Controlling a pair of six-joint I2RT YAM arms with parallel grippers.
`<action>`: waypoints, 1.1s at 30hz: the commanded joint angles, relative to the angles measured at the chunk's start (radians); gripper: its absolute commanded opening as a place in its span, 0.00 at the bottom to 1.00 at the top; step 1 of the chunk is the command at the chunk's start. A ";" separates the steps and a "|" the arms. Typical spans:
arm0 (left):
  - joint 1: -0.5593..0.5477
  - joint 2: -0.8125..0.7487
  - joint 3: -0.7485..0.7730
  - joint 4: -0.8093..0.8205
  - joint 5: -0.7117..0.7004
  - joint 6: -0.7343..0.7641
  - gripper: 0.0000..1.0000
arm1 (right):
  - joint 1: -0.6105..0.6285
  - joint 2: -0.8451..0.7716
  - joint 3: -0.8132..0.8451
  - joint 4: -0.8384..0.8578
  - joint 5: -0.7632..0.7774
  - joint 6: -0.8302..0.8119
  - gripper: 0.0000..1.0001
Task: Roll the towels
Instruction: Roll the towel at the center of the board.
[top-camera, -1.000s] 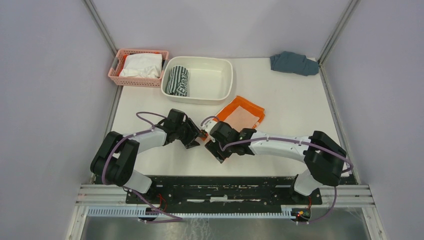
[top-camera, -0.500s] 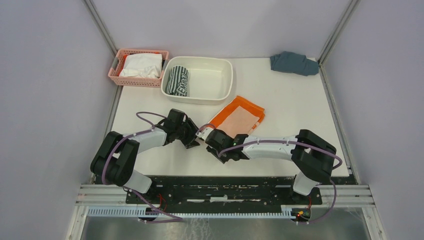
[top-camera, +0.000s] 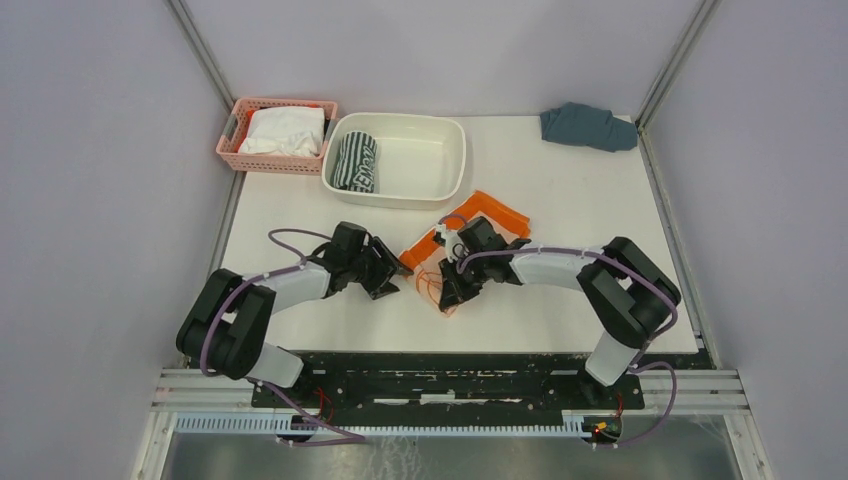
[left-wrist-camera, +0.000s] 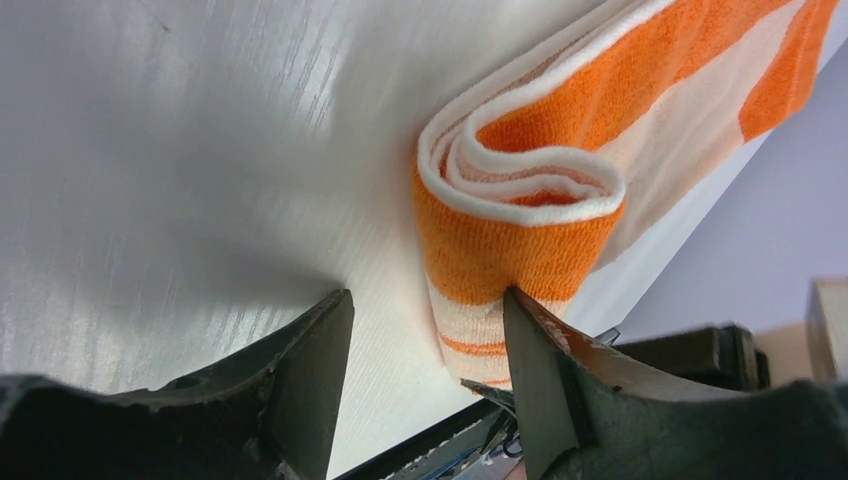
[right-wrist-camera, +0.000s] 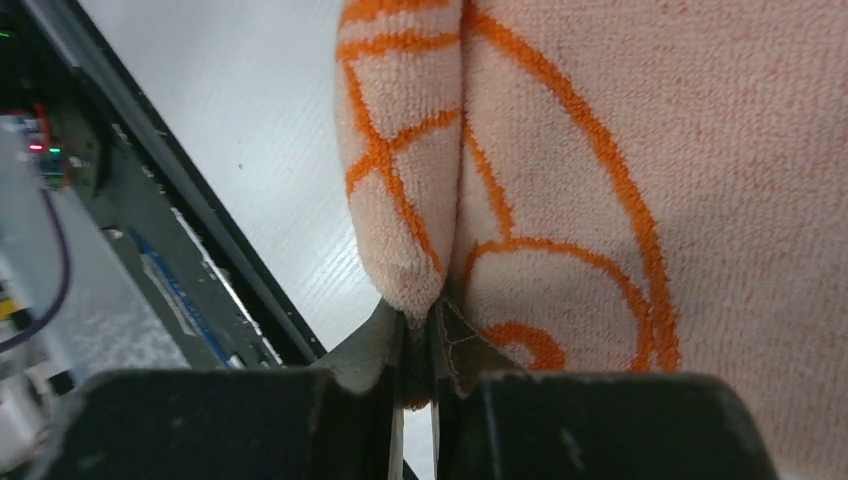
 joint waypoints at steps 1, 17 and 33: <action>0.005 -0.049 -0.059 0.059 -0.006 -0.045 0.67 | -0.079 0.082 -0.042 0.223 -0.353 0.146 0.07; 0.071 0.038 -0.087 0.285 0.076 -0.081 0.70 | -0.212 0.288 0.012 0.203 -0.572 0.188 0.02; 0.058 0.185 -0.051 0.185 0.038 -0.089 0.43 | -0.204 0.125 0.089 -0.126 -0.380 0.029 0.21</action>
